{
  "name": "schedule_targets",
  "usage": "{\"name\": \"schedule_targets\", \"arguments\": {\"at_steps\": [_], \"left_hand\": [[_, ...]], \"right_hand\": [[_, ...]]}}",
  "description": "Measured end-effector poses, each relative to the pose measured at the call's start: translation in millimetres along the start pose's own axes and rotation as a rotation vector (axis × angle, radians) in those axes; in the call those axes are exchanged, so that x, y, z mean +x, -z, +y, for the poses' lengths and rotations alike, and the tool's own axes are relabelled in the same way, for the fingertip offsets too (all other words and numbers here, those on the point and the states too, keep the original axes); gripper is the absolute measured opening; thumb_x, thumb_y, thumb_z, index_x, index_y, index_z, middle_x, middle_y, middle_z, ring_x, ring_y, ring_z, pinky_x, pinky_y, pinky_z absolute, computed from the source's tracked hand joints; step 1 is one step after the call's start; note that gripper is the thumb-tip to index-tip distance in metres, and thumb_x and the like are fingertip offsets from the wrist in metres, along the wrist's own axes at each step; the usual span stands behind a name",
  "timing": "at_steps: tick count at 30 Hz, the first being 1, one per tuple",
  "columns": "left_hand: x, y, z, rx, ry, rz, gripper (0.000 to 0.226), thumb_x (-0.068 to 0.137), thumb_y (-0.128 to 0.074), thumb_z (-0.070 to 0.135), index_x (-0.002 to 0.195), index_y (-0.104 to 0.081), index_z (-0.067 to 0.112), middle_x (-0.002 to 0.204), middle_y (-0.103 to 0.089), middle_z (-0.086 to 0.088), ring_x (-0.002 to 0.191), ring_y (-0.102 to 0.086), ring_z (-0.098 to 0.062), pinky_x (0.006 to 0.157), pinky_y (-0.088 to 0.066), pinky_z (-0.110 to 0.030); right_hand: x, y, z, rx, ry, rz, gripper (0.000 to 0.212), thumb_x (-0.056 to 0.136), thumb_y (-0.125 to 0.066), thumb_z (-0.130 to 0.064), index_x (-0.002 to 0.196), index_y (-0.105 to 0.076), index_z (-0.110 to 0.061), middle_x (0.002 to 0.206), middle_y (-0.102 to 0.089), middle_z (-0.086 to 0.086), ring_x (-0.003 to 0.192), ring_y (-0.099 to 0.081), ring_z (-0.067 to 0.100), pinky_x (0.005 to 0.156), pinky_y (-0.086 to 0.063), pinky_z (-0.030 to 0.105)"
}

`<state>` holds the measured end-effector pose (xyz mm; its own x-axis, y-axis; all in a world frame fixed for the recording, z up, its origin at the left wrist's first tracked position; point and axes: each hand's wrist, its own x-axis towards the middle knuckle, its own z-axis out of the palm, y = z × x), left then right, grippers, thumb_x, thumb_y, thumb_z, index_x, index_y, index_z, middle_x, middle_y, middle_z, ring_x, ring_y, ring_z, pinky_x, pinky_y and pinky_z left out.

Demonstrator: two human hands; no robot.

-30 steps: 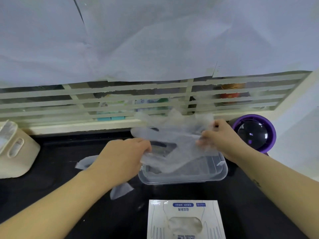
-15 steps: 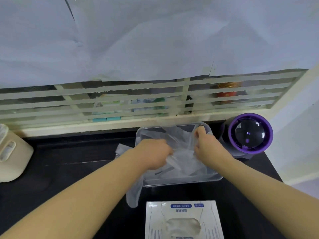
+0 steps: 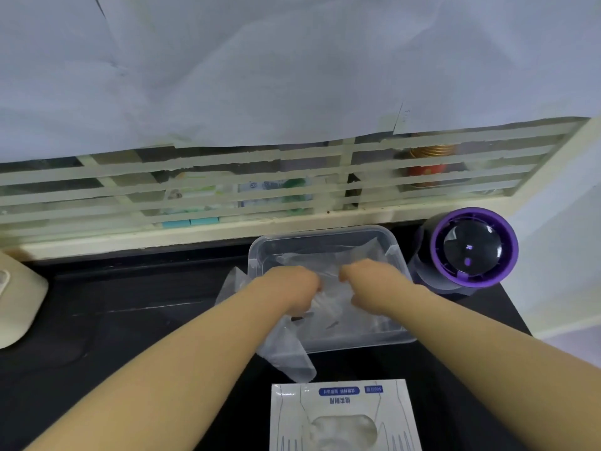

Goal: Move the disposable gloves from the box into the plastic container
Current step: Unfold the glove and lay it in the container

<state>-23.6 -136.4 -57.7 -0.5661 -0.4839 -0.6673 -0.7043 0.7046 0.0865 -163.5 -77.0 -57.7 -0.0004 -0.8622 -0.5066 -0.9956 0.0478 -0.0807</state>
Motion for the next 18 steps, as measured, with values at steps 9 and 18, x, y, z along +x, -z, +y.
{"name": "schedule_targets", "arguments": {"at_steps": [9, 18], "left_hand": [[11.0, 6.4, 0.8, 0.246, 0.093, -0.102, 0.039, 0.093, -0.06, 0.016, 0.132, -0.057, 0.017, 0.122, -0.06, -0.004, 0.095, -0.056, -0.023, 0.072, -0.042, -0.032], [40.5, -27.8, 15.3, 0.154, 0.135, -0.074, 0.07, 0.087, -0.063, 0.05, 0.143, -0.036, 0.017, 0.136, -0.052, -0.005, 0.121, -0.054, -0.026, 0.083, -0.046, -0.033]], "right_hand": [[24.3, -24.7, 2.9, 0.246, 0.038, -0.182, 0.048, 0.088, -0.063, -0.012, 0.132, -0.043, -0.018, 0.127, -0.053, 0.006, 0.109, -0.054, 0.025, 0.085, -0.046, 0.031], [34.6, -35.6, -2.1, -0.081, -0.038, -0.137, 0.088, 0.082, -0.073, -0.021, 0.147, -0.015, -0.015, 0.148, -0.015, 0.017, 0.124, -0.042, 0.038, 0.092, -0.049, 0.04]]}}
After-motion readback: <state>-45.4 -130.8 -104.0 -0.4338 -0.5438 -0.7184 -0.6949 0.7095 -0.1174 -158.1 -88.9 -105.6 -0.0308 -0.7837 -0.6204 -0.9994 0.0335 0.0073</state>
